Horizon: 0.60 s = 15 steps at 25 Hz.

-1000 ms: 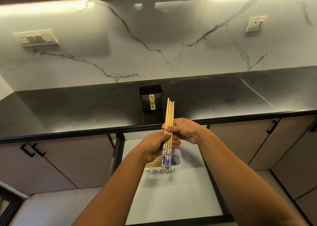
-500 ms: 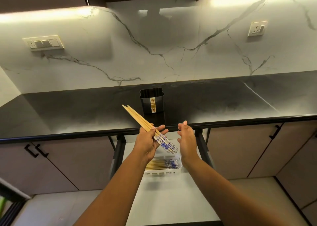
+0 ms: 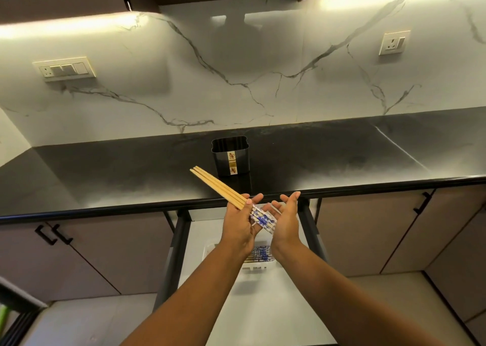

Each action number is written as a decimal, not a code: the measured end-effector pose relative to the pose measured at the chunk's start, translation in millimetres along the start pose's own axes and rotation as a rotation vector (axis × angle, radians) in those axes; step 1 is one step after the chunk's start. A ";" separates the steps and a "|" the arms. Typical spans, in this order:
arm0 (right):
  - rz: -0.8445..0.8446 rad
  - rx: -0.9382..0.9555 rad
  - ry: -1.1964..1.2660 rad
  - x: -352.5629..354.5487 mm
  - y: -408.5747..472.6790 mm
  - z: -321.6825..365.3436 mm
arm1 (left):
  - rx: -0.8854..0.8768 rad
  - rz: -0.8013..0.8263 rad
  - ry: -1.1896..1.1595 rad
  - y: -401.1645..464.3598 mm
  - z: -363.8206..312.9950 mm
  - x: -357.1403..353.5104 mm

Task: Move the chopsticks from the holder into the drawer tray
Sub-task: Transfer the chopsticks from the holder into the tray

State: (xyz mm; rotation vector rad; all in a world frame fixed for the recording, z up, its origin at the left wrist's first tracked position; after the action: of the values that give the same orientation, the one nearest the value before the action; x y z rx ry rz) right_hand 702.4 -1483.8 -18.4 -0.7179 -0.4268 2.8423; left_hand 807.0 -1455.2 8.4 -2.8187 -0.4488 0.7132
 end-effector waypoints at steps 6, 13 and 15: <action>-0.051 0.063 -0.245 5.5 10.4 8.7 | -0.072 -0.012 0.110 10.2 0.4 -6.5; 0.260 0.630 -1.180 -46.3 -9.9 4.7 | -0.102 -0.145 0.293 33.9 2.8 12.4; 0.244 0.604 -1.459 -50.5 3.2 -3.8 | -0.017 -0.141 0.284 40.8 13.4 16.2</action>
State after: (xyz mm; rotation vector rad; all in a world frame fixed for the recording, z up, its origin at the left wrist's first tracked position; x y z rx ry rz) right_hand 747.7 -1498.0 -0.6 1.5318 0.4162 2.8736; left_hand 823.8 -1486.2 -20.8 -2.8073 -0.5953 0.2760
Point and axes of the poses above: each hand's wrist, its own y-axis towards the middle knuckle, its own x-axis out of the back of the hand, z = x × y, the point moved 8 cm from there along y, towards the middle knuckle, and after that the axes turned 1 degree about y, right-handed, at the moved point
